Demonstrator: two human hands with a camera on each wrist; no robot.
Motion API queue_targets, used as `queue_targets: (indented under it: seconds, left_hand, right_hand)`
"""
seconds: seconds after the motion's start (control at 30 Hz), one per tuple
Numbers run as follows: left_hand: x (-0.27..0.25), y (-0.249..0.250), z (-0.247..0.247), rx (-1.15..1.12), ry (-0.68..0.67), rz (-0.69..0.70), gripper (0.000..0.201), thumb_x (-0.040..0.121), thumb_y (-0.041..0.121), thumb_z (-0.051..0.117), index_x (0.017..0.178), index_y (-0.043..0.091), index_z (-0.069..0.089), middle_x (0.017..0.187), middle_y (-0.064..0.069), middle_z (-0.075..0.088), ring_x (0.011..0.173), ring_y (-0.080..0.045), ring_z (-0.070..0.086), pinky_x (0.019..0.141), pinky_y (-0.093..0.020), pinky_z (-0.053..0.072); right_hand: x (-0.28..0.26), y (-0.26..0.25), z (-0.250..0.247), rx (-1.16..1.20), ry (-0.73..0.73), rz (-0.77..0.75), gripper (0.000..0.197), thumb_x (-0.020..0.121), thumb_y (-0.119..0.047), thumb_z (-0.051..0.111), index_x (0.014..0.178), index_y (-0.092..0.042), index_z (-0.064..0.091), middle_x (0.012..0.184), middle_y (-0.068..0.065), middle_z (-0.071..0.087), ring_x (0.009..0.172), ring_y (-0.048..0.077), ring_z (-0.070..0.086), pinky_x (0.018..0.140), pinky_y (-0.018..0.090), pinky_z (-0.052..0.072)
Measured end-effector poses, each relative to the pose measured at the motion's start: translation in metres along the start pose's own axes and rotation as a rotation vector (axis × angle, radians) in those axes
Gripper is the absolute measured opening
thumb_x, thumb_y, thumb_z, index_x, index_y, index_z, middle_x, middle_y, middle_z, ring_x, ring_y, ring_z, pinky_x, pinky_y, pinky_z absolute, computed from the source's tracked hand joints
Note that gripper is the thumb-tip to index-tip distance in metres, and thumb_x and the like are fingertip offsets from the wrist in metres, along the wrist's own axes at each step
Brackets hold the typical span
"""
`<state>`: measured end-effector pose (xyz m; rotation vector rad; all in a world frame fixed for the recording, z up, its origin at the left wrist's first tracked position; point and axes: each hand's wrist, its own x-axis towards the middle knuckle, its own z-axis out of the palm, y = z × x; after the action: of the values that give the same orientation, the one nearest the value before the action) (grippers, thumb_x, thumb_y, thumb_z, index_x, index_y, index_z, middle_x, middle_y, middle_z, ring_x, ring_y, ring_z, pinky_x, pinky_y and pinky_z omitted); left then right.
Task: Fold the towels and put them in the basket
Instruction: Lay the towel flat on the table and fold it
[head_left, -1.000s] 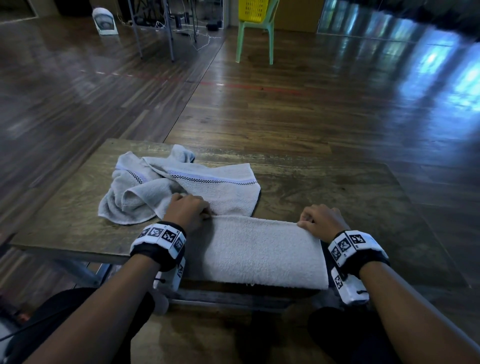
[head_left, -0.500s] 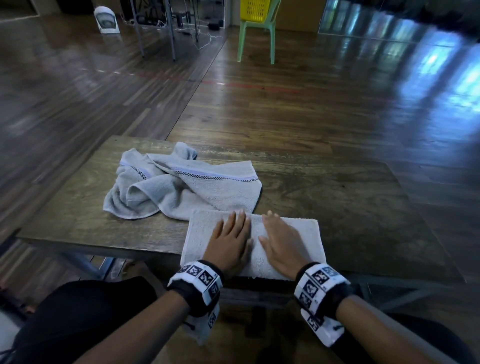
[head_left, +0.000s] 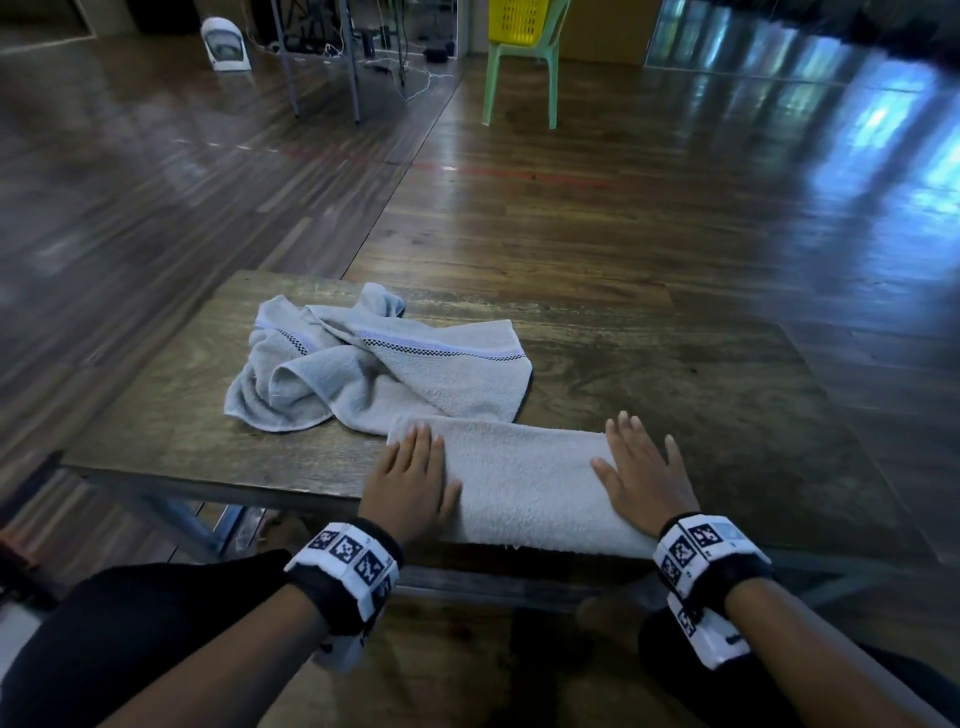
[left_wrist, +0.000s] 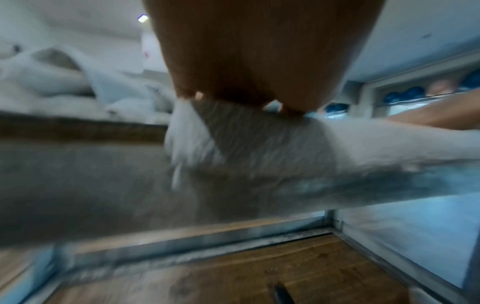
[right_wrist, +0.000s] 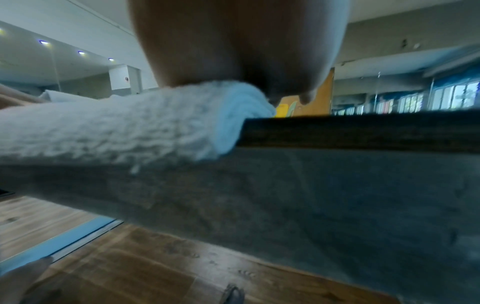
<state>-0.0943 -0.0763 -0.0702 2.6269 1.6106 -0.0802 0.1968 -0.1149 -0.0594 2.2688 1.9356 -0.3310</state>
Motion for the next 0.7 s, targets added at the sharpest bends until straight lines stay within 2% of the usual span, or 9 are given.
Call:
queue_targets:
  seconds: [0.03, 0.07, 0.17, 0.23, 0.3, 0.4, 0.57, 0.63, 0.7]
  left_hand:
    - [-0.005, 0.006, -0.001, -0.009, 0.019, 0.007, 0.073, 0.087, 0.047, 0.016, 0.125, -0.002, 0.056, 0.13, -0.023, 0.054, 0.12, -0.032, 0.054, 0.1, -0.045, 0.042]
    - [-0.009, 0.012, -0.004, -0.036, 0.021, 0.016, 0.08, 0.085, 0.049, 0.009, 0.131, -0.002, 0.048, 0.137, -0.024, 0.047, 0.127, -0.032, 0.048, 0.106, -0.043, 0.036]
    - [-0.009, 0.017, -0.01, -0.135, -0.096, -0.031, 0.109, 0.067, 0.069, -0.02, 0.148, 0.003, 0.011, 0.156, -0.019, 0.008, 0.145, -0.027, 0.008, 0.117, -0.037, 0.008]
    - [0.005, 0.013, -0.009, -0.133, -0.12, -0.07, 0.108, 0.065, 0.069, -0.019, 0.149, 0.005, 0.004, 0.157, -0.016, 0.0, 0.146, -0.025, 0.0, 0.118, -0.036, 0.003]
    - [0.022, 0.002, -0.011, -0.088, -0.119, -0.1, 0.099, 0.073, 0.069, -0.009, 0.149, 0.006, 0.005, 0.158, -0.013, 0.001, 0.146, -0.023, 0.001, 0.118, -0.039, 0.003]
    - [0.042, -0.015, -0.015, 0.034, -0.115, -0.136, 0.082, 0.089, 0.066, 0.011, 0.149, 0.009, 0.008, 0.158, -0.009, 0.004, 0.146, -0.02, 0.005, 0.116, -0.05, 0.005]
    - [0.056, -0.013, -0.022, 0.063, -0.112, -0.185, 0.073, 0.094, 0.057, 0.021, 0.148, 0.008, 0.012, 0.157, -0.011, 0.008, 0.145, -0.024, 0.008, 0.113, -0.056, 0.002]
    - [0.05, 0.008, -0.026, 0.083, -0.079, -0.147, 0.065, 0.095, 0.047, 0.026, 0.145, 0.007, 0.019, 0.156, -0.013, 0.014, 0.143, -0.028, 0.012, 0.114, -0.055, 0.002]
    - [0.039, 0.037, -0.027, 0.024, 0.003, 0.006, 0.053, 0.094, 0.041, 0.033, 0.139, 0.012, 0.032, 0.151, -0.011, 0.025, 0.14, -0.026, 0.021, 0.114, -0.052, 0.004]
  right_hand:
    - [0.001, 0.0, -0.002, -0.015, 0.003, -0.004, 0.061, 0.098, -0.047, 0.012, 0.15, -0.018, -0.001, 0.158, -0.001, -0.009, 0.145, 0.011, -0.01, 0.118, 0.044, -0.005]
    - [0.001, 0.0, -0.004, -0.031, 0.0, -0.013, 0.06, 0.099, -0.046, 0.013, 0.15, -0.017, 0.001, 0.159, -0.001, -0.006, 0.146, 0.012, -0.007, 0.118, 0.044, -0.003]
    - [0.006, -0.003, -0.014, -0.072, -0.03, -0.027, 0.057, 0.099, -0.043, 0.017, 0.15, -0.017, 0.01, 0.159, -0.001, 0.008, 0.146, 0.013, 0.004, 0.118, 0.042, 0.003]
    - [0.01, -0.002, -0.025, -0.096, -0.06, -0.029, 0.052, 0.1, -0.04, 0.021, 0.148, -0.021, 0.019, 0.157, -0.003, 0.017, 0.144, 0.012, 0.014, 0.117, 0.043, 0.007]
    - [0.013, 0.001, -0.036, -0.105, -0.08, -0.041, 0.047, 0.1, -0.036, 0.026, 0.146, -0.024, 0.027, 0.155, -0.004, 0.025, 0.142, 0.012, 0.022, 0.116, 0.043, 0.01]
    - [0.02, 0.01, -0.046, -0.077, -0.062, -0.065, 0.042, 0.098, -0.036, 0.035, 0.139, -0.029, 0.04, 0.149, -0.005, 0.037, 0.137, 0.014, 0.032, 0.111, 0.042, 0.019]
    - [0.033, 0.028, -0.05, -0.014, -0.04, -0.122, 0.036, 0.092, -0.044, 0.047, 0.126, -0.032, 0.054, 0.133, -0.005, 0.054, 0.126, 0.016, 0.044, 0.107, 0.043, 0.029]
    - [0.036, 0.031, -0.052, 0.038, -0.048, -0.143, 0.033, 0.091, -0.045, 0.049, 0.121, -0.033, 0.058, 0.129, -0.005, 0.056, 0.124, 0.016, 0.046, 0.106, 0.044, 0.03]
    - [0.037, 0.033, -0.054, 0.091, -0.053, -0.15, 0.03, 0.09, -0.047, 0.05, 0.115, -0.035, 0.062, 0.125, -0.006, 0.058, 0.121, 0.016, 0.048, 0.106, 0.046, 0.032]
